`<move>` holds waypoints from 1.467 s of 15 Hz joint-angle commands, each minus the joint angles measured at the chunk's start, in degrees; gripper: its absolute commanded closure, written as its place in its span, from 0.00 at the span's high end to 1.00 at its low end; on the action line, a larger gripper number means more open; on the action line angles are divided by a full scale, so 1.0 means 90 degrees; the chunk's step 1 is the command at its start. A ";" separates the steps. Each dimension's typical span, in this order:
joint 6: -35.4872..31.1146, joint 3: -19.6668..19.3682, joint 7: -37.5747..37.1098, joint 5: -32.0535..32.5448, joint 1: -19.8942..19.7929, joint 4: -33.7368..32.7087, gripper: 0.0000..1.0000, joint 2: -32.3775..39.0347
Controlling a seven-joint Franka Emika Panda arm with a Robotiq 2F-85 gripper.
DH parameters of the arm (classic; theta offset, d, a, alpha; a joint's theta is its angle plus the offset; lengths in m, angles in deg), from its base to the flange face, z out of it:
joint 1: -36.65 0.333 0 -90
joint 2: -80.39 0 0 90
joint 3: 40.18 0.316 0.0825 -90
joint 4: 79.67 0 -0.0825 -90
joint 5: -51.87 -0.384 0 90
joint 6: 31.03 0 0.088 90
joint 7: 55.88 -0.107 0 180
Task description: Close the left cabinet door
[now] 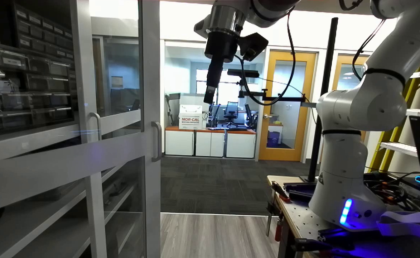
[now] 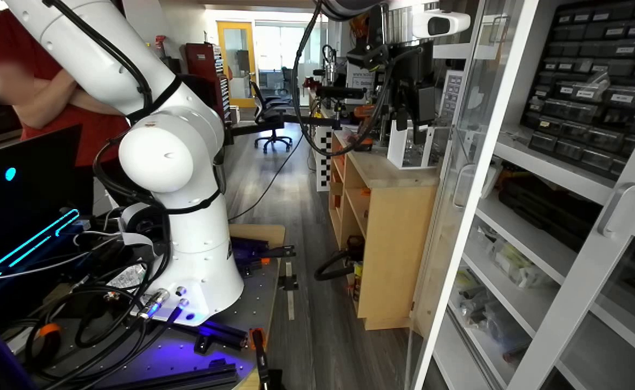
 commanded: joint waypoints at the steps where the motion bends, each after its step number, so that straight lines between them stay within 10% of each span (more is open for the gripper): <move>1: -0.0328 0.0253 -0.0794 -0.0029 -0.0158 -0.0085 1.00 0.0259; 17: -0.0079 0.0062 -0.0362 0.0008 -0.0031 -0.0023 1.00 0.0104; 22: -0.0476 0.0369 -0.1544 0.0007 -0.0299 -0.0049 1.00 0.0323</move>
